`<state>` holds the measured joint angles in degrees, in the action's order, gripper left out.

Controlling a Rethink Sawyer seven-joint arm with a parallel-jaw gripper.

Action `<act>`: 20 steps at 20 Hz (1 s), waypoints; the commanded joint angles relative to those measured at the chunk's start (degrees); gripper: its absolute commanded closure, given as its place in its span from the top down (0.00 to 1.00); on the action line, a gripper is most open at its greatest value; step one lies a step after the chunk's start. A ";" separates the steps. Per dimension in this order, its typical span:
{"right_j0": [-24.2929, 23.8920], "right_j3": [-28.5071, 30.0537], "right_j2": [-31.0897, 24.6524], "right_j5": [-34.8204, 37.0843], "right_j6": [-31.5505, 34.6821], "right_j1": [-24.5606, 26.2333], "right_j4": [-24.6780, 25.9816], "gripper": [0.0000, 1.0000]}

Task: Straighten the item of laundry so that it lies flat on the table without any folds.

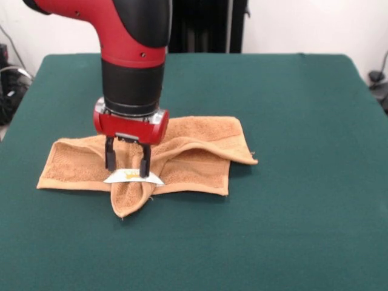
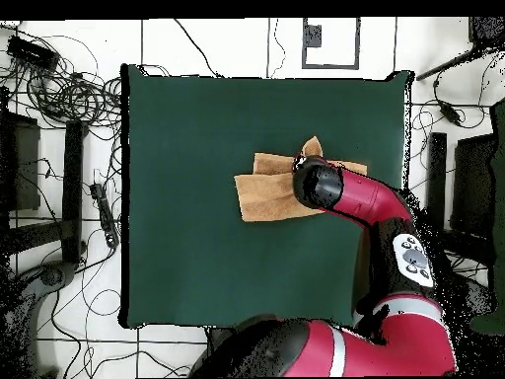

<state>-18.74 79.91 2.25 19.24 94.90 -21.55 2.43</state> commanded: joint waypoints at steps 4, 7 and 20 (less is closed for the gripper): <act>1.81 8.71 -5.32 5.39 5.46 -3.39 0.12 1.00; 2.02 8.71 -5.07 5.05 5.69 -3.27 0.16 1.00; 2.20 7.62 -5.28 0.44 6.63 0.89 0.82 1.00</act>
<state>-18.72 82.81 2.25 19.25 94.90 -25.21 2.43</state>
